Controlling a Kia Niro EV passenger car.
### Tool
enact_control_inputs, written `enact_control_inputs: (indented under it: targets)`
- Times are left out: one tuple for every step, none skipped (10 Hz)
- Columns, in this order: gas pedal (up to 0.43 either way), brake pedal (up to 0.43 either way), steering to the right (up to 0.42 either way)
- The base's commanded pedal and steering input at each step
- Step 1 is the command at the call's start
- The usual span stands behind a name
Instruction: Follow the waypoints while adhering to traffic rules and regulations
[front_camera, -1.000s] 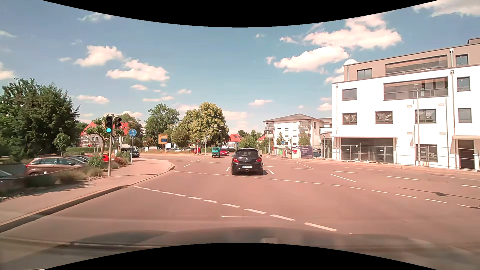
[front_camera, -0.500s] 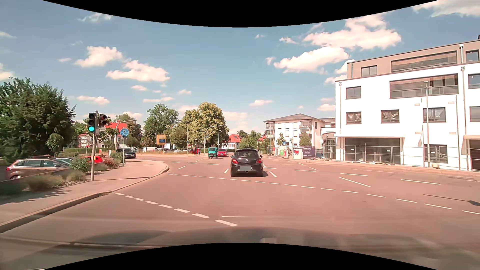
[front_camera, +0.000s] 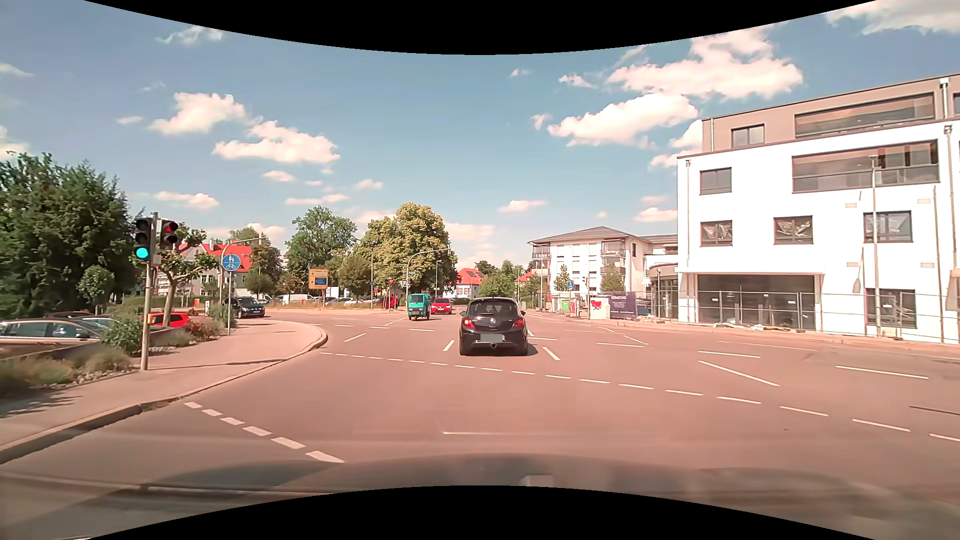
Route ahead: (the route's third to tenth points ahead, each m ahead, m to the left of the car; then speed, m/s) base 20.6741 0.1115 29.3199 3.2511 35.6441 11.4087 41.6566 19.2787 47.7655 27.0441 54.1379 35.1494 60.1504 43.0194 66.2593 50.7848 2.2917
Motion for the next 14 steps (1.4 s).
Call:
enact_control_inputs:
  targets:
    - [0.000,0.122,-0.008]
    - [0.000,0.122,-0.010]
    - [0.000,0.122,-0.011]
    - [0.000,0.122,-0.011]
    - [0.000,0.122,-0.011]
    - [0.000,0.122,-0.011]
    - [0.000,0.122,-0.012]
    - [0.000,0.122,-0.012]
    - [0.000,0.122,-0.012]
    - [0.000,0.122,-0.012]
    - [0.000,0.128,-0.012]
    - [0.000,0.134,-0.012]
    - [0.000,0.140,-0.012]
    - [0.000,0.140,-0.012]
